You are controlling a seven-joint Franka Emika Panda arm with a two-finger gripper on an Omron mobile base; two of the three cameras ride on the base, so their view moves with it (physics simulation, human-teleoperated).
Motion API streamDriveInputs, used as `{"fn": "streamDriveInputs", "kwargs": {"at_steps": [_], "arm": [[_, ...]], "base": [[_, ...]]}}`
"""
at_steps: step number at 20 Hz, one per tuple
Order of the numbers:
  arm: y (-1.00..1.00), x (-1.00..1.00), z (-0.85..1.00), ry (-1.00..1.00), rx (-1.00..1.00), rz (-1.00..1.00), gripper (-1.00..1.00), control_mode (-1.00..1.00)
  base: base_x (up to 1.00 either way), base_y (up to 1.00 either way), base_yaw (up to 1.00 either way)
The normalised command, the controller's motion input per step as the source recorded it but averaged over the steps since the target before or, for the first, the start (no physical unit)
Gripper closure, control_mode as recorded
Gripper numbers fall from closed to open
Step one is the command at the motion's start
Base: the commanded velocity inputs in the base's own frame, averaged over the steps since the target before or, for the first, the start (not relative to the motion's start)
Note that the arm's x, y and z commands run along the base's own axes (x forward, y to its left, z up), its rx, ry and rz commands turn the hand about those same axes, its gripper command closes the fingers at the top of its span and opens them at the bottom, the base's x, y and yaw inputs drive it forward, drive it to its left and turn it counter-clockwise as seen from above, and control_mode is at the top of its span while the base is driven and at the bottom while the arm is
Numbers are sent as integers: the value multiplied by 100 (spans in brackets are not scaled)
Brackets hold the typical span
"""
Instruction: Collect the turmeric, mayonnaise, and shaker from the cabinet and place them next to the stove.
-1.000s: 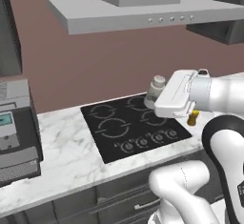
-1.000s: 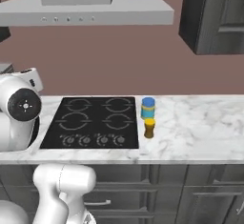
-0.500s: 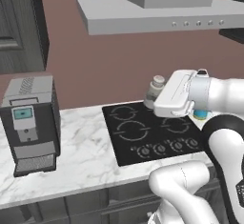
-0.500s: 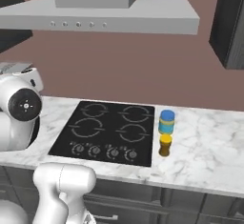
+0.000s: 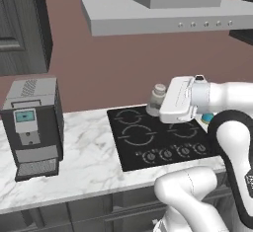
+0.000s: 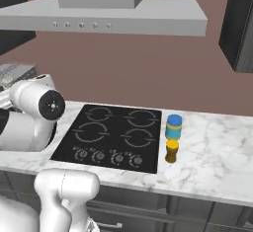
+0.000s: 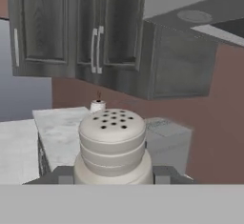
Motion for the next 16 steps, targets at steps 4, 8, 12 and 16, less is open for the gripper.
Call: {"fn": "streamDriveInputs", "kwargs": {"at_steps": [4,8,12,16], "arm": [[0,45,-72,0,0,19,100,-100],[2,48,-74,0,-1,16,100,-100],[1,39,-66,0,-3,13,100,-100],[14,7,-48,1,-12,3,100,-100]], "base": [[0,0,0],[0,0,0],[0,0,0],[0,0,0]]}}
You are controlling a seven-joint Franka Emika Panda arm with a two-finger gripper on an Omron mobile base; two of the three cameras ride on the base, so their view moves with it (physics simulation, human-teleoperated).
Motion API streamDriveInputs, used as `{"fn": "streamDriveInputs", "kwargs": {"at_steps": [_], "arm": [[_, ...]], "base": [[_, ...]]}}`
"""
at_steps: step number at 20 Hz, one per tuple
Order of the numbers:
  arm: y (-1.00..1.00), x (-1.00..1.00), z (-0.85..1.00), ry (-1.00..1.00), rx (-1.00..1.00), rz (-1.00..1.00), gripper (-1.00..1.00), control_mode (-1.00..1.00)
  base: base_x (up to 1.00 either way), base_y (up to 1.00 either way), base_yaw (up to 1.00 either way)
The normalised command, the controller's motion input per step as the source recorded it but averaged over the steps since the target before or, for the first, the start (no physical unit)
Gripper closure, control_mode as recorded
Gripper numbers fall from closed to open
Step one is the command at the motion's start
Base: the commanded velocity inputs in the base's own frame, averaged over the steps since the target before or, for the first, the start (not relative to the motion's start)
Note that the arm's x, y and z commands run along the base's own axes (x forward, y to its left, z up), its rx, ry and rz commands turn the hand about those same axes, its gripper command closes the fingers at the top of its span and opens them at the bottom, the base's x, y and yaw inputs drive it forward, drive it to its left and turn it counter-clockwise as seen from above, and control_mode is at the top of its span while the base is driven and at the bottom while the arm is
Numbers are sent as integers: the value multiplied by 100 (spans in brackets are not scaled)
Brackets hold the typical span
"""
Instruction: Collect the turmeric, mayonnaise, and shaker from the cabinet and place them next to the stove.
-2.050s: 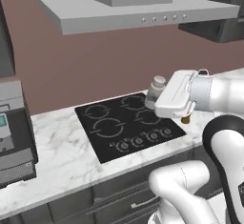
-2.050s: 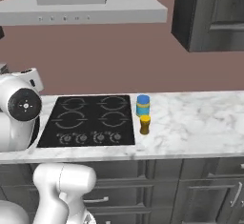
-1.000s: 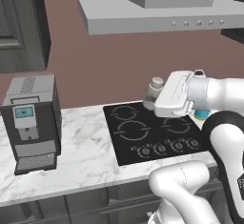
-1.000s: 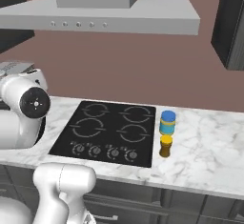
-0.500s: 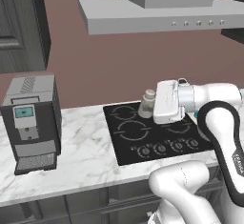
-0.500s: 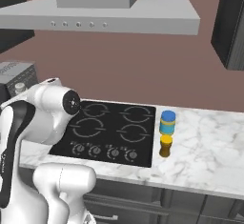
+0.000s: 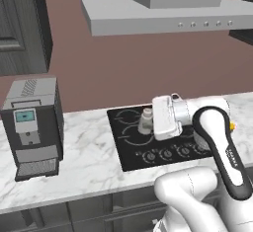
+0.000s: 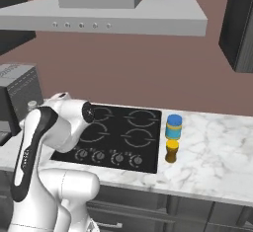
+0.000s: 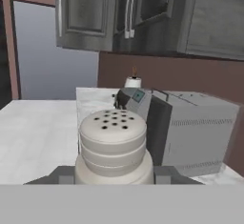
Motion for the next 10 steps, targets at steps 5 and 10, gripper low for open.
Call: {"fn": "streamDriveInputs", "kwargs": {"at_steps": [5,10], "arm": [[41,15,-58,5,-19,0,100,-100],[28,18,-68,10,-17,0,100,-100]], "base": [[0,0,0],[0,0,0]]}}
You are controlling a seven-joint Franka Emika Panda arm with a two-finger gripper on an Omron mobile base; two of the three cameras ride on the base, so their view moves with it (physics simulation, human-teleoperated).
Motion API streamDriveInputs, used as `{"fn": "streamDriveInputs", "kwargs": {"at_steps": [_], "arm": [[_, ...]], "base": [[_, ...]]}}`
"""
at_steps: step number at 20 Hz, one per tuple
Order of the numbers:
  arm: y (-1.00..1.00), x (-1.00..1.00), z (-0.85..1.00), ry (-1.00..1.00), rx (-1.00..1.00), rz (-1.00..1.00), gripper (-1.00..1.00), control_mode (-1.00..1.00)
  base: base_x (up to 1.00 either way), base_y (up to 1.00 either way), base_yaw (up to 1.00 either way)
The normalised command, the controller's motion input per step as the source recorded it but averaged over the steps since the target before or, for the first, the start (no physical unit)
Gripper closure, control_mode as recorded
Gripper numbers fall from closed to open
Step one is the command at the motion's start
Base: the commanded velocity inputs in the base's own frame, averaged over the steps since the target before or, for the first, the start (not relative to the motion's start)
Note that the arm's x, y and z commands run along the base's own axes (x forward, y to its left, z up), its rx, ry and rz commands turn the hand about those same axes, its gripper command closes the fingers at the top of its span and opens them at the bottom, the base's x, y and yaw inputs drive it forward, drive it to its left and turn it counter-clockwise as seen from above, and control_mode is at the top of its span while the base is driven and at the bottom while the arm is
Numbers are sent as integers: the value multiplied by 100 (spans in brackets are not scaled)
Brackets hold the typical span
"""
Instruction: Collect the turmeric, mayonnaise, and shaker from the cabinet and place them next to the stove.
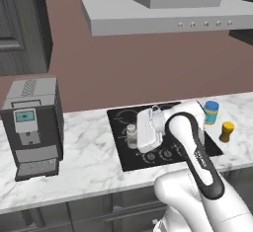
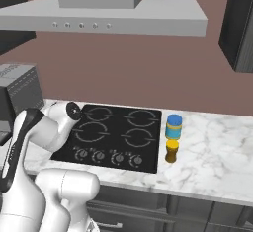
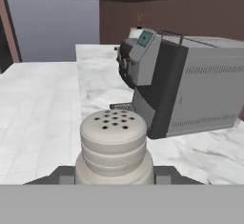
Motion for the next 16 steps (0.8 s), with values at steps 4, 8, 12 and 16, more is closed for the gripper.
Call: {"fn": "streamDriveInputs", "kwargs": {"at_steps": [4,8,12,16], "arm": [[25,35,-65,8,-2,2,100,-100],[21,40,-64,4,1,2,100,-100],[26,42,-56,0,12,4,100,-100],[38,36,-42,0,13,4,100,-100]], "base": [[0,0,0],[0,0,0],[0,0,0],[0,0,0]]}}
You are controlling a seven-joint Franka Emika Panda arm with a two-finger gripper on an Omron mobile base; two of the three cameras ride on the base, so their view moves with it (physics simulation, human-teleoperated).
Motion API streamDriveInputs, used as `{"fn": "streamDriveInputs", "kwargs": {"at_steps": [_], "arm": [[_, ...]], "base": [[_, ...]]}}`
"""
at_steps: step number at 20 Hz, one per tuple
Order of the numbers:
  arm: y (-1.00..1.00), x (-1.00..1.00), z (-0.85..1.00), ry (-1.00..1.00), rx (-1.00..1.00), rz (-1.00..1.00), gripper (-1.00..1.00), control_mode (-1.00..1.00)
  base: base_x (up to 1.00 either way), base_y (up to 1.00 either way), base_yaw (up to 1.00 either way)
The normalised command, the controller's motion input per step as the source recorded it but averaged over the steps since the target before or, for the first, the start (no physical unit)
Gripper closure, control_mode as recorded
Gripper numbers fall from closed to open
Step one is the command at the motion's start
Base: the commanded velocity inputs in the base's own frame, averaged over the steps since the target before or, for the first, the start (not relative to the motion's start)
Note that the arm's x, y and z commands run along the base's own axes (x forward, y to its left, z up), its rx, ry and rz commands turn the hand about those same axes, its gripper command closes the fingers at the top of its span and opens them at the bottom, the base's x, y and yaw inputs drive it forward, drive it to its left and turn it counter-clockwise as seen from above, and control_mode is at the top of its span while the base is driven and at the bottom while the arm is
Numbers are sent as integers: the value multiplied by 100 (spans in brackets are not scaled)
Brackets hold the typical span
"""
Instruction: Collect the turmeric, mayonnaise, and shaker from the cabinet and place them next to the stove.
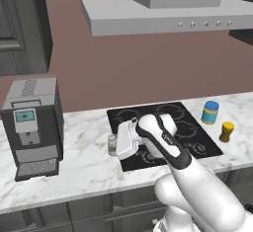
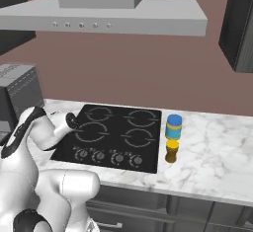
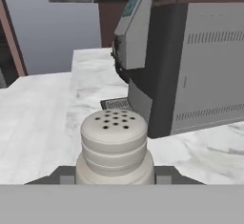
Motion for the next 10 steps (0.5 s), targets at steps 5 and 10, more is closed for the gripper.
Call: {"fn": "streamDriveInputs", "kwargs": {"at_steps": [5,10], "arm": [[-2,32,-39,-4,22,8,100,-100],[0,17,-10,0,5,2,100,-100]], "base": [[0,0,0],[0,0,0]]}}
